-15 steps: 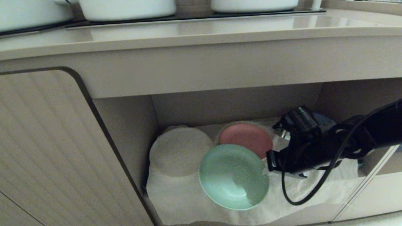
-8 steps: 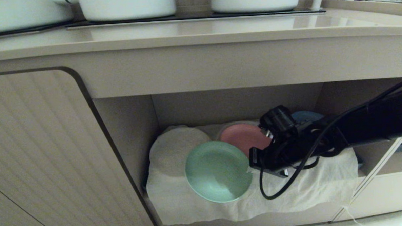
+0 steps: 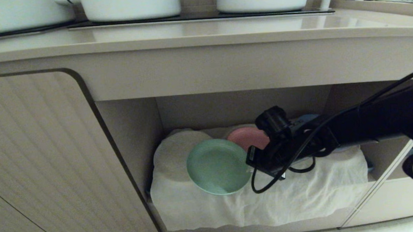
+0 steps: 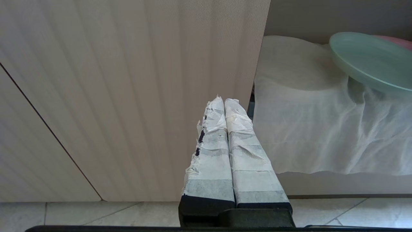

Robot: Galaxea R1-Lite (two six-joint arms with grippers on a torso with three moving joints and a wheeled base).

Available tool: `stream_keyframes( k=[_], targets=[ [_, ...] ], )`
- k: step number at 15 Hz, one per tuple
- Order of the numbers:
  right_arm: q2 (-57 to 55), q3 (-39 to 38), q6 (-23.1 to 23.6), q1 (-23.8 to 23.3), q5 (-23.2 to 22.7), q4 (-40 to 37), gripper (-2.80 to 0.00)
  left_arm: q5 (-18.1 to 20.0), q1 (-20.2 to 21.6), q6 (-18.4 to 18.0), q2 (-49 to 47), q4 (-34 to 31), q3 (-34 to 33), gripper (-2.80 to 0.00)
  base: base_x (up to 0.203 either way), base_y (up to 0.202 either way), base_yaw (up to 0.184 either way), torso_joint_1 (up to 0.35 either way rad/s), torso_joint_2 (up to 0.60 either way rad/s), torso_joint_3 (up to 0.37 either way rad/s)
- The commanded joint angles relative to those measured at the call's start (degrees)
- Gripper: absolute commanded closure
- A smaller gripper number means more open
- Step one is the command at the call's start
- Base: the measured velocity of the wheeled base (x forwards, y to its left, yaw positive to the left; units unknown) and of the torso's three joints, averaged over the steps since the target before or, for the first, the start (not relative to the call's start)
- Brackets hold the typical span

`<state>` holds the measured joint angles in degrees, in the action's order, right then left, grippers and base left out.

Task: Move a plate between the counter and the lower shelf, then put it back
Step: Put the plate in the cupboard

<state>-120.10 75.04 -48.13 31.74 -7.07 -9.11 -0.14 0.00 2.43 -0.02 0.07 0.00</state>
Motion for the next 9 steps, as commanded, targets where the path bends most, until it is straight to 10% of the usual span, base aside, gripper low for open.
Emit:
stream_keyframes(
  k=[1,9],
  targets=[
    [-0.9,1.2,-1.1,0.7,0.0,-0.1,0.0,0.0,0.0,0.0,0.0,0.0,0.0,0.0,0.0,0.0,0.0,0.0,0.0,0.0],
    [-5.1,7.8,-1.8,3.6,1.0,-4.2,0.0,0.0,0.0,0.0,0.0,0.0,0.0,0.0,0.0,0.0,0.0,0.0,0.0,0.0]
  ],
)
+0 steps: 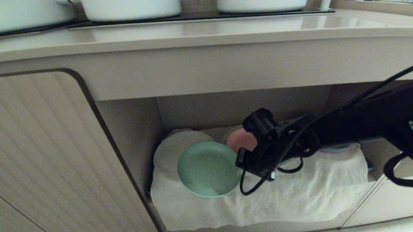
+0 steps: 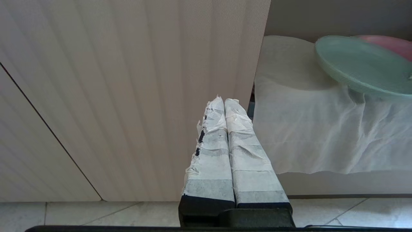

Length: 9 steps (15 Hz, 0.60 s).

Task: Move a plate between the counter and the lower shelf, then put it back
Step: Put the plate in the cupboard

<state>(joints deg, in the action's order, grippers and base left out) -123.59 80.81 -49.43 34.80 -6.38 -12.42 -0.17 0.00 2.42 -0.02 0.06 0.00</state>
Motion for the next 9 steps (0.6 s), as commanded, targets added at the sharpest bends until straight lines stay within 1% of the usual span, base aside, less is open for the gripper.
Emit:
stream_keyframes(
  k=[1,3,9],
  targets=[
    [-2.5,4.0,-0.8,0.9,1.2,-2.3,0.0,0.0,0.0,0.0,0.0,0.0,0.0,0.0,0.0,0.0,0.0,0.0,0.0,0.0],
    [-4.0,7.7,-1.2,1.3,2.2,-4.8,0.0,0.0,0.0,0.0,0.0,0.0,0.0,0.0,0.0,0.0,0.0,0.0,0.0,0.0],
    [-8.8,18.8,-5.0,1.8,4.3,-12.6,0.0,0.0,0.0,0.0,0.0,0.0,0.0,0.0,0.0,0.0,0.0,0.0,0.0,0.0]
  ],
)
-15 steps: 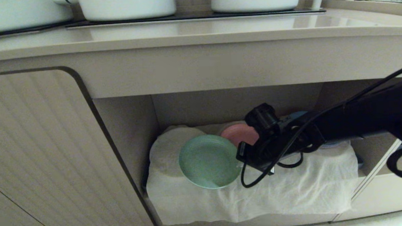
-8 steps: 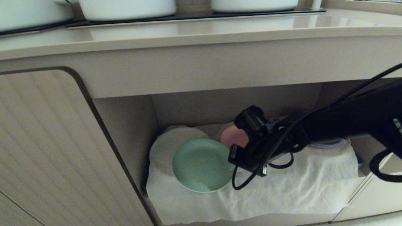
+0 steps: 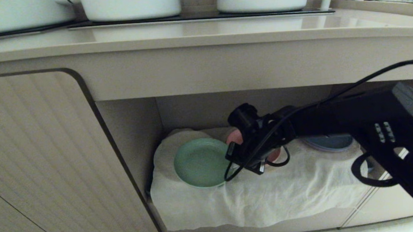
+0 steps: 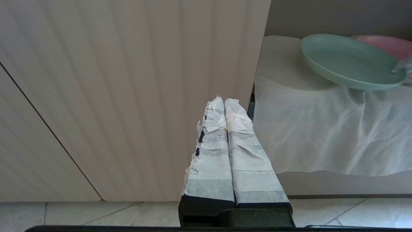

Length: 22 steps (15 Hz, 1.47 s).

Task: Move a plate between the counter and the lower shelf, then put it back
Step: Put the plate in the cupboard

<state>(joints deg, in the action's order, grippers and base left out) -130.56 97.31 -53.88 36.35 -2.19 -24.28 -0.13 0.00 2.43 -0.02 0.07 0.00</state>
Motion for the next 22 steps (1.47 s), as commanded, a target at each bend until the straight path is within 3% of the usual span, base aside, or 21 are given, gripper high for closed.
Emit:
stream_keyframes(
  k=[1,8,10,22],
  targets=[
    [-2.5,3.5,-0.9,0.6,0.2,-1.9,0.0,0.0,0.0,0.0,0.0,0.0,0.0,0.0,0.0,0.0,0.0,0.0,0.0,0.0],
    [-7.5,14.3,-2.7,2.4,0.7,-8.4,0.0,0.0,0.0,0.0,0.0,0.0,0.0,0.0,0.0,0.0,0.0,0.0,0.0,0.0],
    [-8.4,14.5,-2.7,2.6,3.3,-8.0,0.0,0.0,0.0,0.0,0.0,0.0,0.0,0.0,0.0,0.0,0.0,0.0,0.0,0.0],
    [-9.5,14.7,-5.6,3.9,3.7,-2.9,0.0,0.0,0.0,0.0,0.0,0.0,0.0,0.0,0.0,0.0,0.0,0.0,0.0,0.0]
  ],
)
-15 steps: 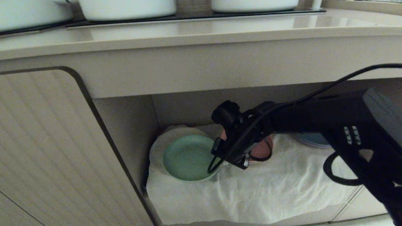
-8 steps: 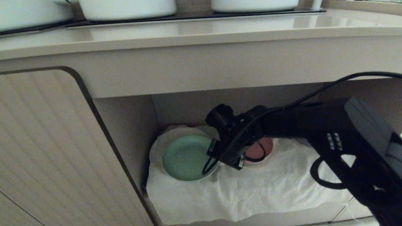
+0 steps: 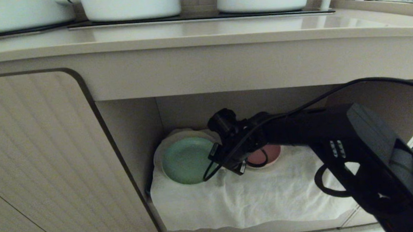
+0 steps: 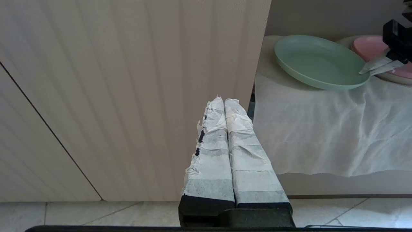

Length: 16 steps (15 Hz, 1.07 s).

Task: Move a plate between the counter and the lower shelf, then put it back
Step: Put the plate in the cupboard

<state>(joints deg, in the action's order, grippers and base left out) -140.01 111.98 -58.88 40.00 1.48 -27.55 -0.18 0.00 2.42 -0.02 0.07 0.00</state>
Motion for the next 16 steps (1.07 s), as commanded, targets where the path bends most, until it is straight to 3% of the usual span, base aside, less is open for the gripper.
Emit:
stream_keyframes(
  k=[1,16],
  targets=[
    [-0.1,0.0,-0.6,0.4,0.0,0.7,0.0,0.0,0.0,0.0,0.0,0.0,0.0,0.0,0.0,0.0,0.0,0.0,0.0,0.0],
    [-1.7,0.5,0.3,-0.7,0.0,5.0,0.0,0.0,0.0,0.0,0.0,0.0,0.0,0.0,0.0,0.0,0.0,0.0,0.0,0.0]
  ],
)
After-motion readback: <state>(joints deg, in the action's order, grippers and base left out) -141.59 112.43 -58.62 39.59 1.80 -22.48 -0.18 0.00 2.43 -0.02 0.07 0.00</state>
